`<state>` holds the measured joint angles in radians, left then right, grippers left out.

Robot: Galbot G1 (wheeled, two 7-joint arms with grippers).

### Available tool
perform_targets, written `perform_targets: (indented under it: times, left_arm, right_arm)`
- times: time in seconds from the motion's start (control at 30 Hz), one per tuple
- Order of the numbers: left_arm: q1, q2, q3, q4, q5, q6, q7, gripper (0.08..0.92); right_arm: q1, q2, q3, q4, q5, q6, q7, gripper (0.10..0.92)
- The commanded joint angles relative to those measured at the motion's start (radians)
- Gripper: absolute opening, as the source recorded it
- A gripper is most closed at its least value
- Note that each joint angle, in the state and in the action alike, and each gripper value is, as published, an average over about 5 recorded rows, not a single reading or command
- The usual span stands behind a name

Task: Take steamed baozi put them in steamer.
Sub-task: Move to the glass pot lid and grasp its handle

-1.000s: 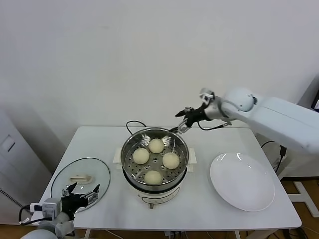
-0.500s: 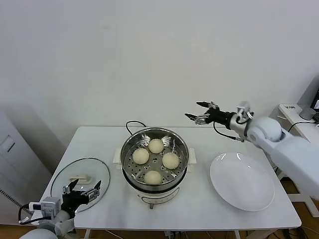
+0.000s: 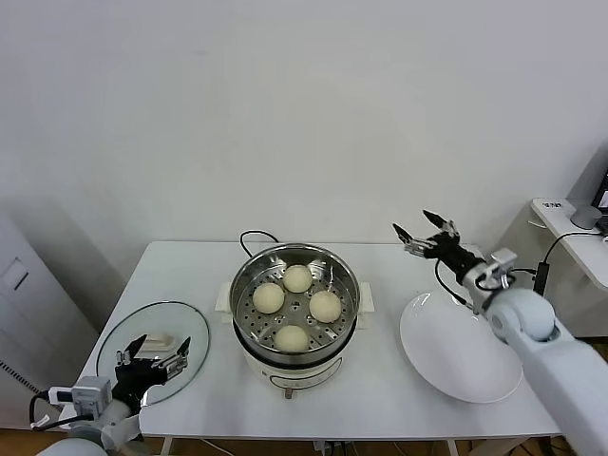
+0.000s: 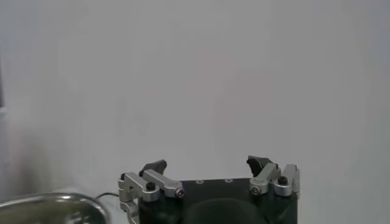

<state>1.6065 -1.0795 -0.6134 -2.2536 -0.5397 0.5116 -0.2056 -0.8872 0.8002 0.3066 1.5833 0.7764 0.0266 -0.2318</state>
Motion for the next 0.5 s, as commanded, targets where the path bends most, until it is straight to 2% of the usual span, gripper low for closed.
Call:
perform_targets:
  times: [0.03, 0.23, 0.5]
  left_arm:
    - [0.008, -0.007, -0.009, 0.001, 0.117, -0.031, 0.027, 0.823]
    - [0.037, 0.010, -0.016, 0.033, 0.301, -0.076, 0.055, 0.823]
    - [0.077, 0.020, -0.002, 0.179, 0.856, -0.296, 0.113, 0.823]
  right_arm:
    - [-0.398, 0.250, 0.392, 0.056, -0.197, 0.043, 0.010, 0.823]
    - [-0.467, 0.318, 0.451, 0.057, -0.247, 0.055, -0.024, 0.823]
    - [-0.508, 0.341, 0.499, 0.032, -0.281, 0.076, -0.034, 0.823]
